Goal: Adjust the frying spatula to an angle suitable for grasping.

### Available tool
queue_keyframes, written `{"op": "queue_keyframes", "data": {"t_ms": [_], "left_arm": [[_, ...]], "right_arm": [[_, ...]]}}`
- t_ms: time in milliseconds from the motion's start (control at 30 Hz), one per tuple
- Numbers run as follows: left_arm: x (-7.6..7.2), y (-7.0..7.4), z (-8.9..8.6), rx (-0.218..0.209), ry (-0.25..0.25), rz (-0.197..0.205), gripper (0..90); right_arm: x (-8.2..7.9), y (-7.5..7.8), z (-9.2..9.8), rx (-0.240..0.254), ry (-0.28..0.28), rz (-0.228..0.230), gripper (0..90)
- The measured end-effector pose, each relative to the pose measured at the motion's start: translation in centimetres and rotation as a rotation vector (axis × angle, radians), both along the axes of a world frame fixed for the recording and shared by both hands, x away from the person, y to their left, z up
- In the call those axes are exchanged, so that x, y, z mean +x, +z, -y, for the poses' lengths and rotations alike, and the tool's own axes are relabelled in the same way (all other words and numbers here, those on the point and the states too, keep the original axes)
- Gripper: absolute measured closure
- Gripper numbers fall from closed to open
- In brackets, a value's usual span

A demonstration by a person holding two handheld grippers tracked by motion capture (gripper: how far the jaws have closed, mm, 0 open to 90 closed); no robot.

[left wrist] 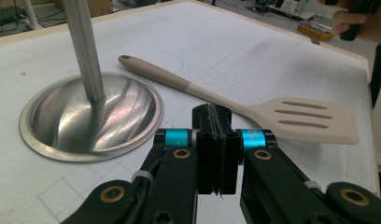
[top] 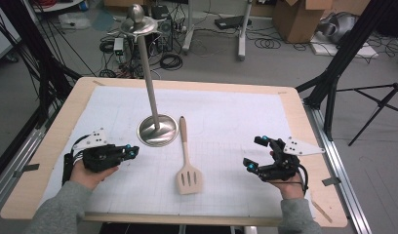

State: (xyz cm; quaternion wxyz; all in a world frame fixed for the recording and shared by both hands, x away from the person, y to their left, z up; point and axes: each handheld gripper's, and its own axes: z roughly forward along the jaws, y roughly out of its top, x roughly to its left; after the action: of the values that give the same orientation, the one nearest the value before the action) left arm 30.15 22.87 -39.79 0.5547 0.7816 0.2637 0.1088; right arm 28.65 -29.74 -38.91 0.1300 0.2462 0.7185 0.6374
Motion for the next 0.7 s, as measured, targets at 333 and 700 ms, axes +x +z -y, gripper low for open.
{"op": "queue_keyframes", "data": {"t_ms": [333, 700], "left_arm": [[1.6, -0.2, 2.2, 0.041, 0.005, -0.020, 89.6], [2.9, -0.1, 5.7, 0.083, -0.019, -0.012, 89.7]], "right_arm": [[0.0, 0.0, -0.1, 0.001, 0.006, 0.001, 6.9], [-0.1, 0.1, 0.0, 0.010, 0.005, 0.006, 6.9]]}}
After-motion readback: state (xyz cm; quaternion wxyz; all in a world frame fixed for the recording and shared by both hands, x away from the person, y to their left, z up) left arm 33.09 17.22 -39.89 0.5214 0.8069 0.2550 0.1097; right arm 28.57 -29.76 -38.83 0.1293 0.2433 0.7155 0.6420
